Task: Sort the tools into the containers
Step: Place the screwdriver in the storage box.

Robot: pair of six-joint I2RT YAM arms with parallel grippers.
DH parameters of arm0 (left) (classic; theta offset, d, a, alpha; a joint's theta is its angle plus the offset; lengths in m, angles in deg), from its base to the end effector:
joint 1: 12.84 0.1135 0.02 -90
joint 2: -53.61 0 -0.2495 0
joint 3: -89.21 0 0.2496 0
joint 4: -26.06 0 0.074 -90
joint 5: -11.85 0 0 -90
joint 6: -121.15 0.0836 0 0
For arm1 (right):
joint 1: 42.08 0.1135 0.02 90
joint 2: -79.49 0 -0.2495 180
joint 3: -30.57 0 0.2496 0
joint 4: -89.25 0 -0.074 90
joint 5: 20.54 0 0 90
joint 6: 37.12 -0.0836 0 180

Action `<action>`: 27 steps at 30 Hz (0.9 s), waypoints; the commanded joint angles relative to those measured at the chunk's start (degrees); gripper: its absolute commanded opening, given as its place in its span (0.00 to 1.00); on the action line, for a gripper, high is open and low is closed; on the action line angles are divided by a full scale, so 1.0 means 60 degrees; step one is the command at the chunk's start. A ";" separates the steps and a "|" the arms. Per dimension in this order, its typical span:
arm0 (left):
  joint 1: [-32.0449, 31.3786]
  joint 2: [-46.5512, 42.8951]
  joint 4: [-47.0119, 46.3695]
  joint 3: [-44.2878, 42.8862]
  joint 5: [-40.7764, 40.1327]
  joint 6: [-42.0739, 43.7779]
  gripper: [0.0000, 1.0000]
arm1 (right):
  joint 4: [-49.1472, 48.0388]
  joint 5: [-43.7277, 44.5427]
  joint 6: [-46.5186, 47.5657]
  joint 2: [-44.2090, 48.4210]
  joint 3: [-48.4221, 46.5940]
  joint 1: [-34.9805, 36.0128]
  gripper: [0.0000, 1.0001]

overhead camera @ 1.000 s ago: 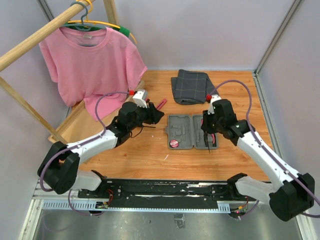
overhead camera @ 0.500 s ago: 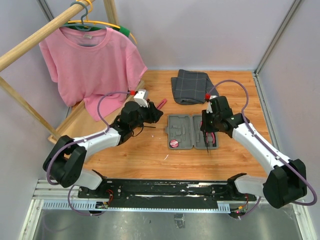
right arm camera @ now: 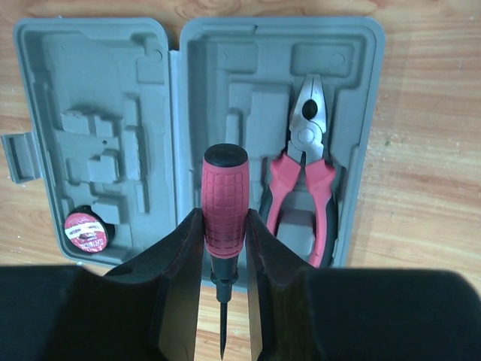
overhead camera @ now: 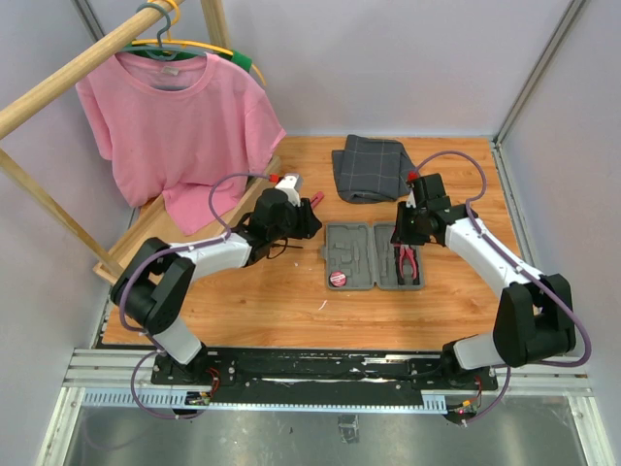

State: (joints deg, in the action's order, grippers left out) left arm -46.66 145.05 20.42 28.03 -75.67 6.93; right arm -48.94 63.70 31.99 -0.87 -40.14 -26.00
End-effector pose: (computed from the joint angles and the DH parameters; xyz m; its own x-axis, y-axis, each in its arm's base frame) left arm 0.3179 -0.2173 0.1715 -0.5572 -0.1201 -0.8217 0.3949 0.8321 -0.3894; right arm 0.3073 0.0973 0.1947 -0.8219 0.1323 -0.5541 -0.0456 0.9543 0.2955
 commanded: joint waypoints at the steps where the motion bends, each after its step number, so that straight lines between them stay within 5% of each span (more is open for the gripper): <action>1: 0.0063 0.0709 0.0446 -0.0640 0.1149 -0.0017 0.45 | -0.0261 -0.0260 -0.0269 -0.0137 -0.0258 -0.0108 0.01; 27: 0.0067 0.2931 0.1256 -0.1935 0.2245 -0.0337 0.28 | -0.0940 -0.0255 -0.0617 -0.0534 -0.0140 -0.0104 0.01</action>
State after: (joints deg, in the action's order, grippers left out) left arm -46.66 161.79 27.33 18.18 -63.01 4.96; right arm -53.09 61.49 28.93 -3.09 -40.35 -26.00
